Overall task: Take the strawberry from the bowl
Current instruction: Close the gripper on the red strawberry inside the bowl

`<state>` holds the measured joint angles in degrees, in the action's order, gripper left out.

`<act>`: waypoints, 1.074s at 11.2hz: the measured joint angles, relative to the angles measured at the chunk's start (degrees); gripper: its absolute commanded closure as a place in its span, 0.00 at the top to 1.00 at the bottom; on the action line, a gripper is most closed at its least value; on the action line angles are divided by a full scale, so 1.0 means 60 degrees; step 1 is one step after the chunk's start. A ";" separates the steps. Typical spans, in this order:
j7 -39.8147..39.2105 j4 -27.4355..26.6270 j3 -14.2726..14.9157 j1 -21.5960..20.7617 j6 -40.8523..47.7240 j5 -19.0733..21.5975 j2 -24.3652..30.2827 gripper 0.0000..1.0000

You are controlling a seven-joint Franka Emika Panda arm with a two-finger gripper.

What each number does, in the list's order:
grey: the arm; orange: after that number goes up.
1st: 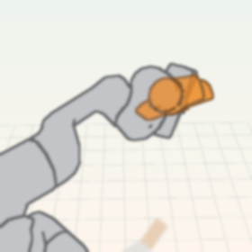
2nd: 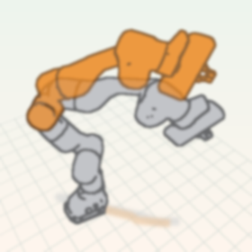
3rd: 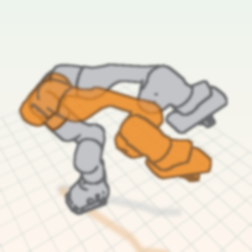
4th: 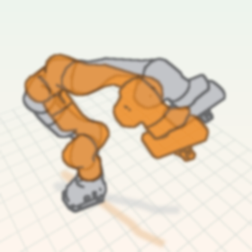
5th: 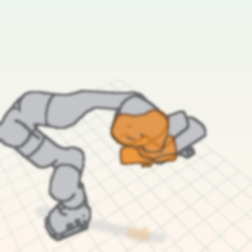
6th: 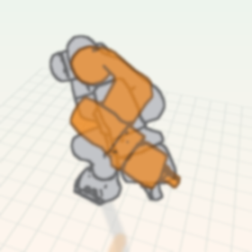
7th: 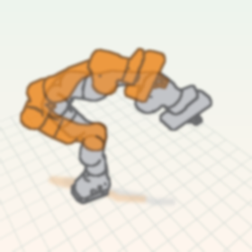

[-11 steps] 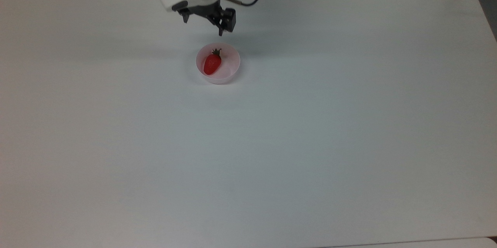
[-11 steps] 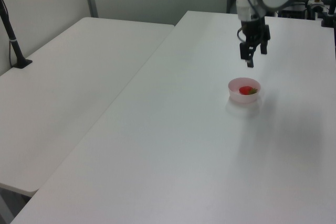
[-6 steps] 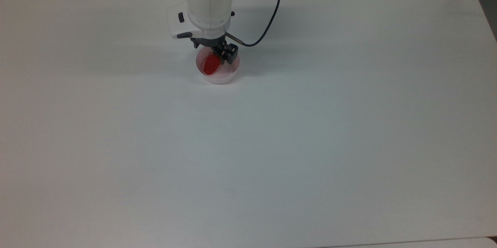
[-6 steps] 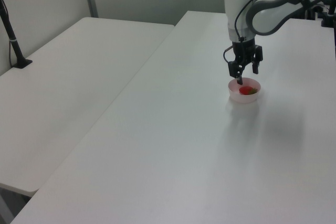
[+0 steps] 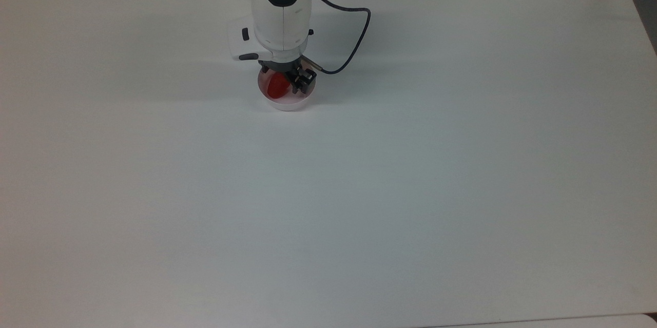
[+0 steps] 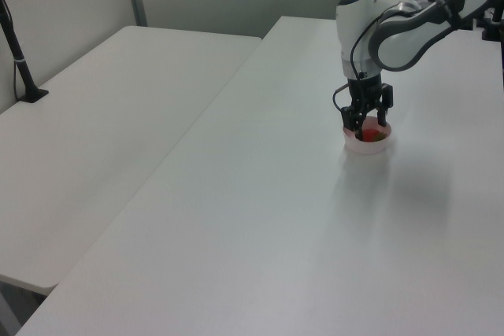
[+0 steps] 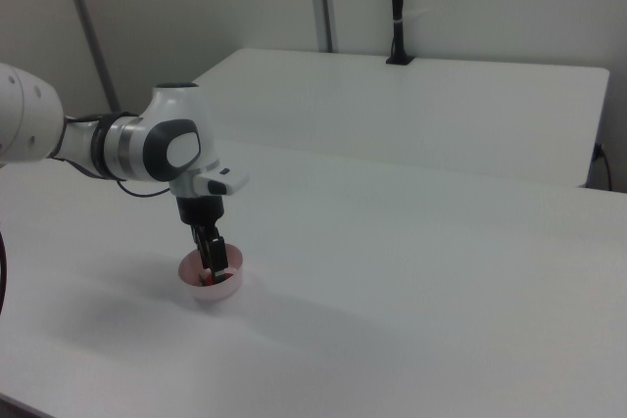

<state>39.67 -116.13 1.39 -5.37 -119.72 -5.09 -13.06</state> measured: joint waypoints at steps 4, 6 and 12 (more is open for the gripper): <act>0.0215 -0.0129 -0.0186 -0.0004 -0.0276 0.0000 -0.0177 0.52; 0.0219 -0.0127 -0.0216 -0.0004 -0.0372 0.0000 -0.0235 0.39; 0.0154 0.0097 -0.0222 0.0101 -0.0320 0.0000 -0.0019 0.39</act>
<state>40.60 -115.55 0.05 -4.77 -121.63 -5.09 -13.18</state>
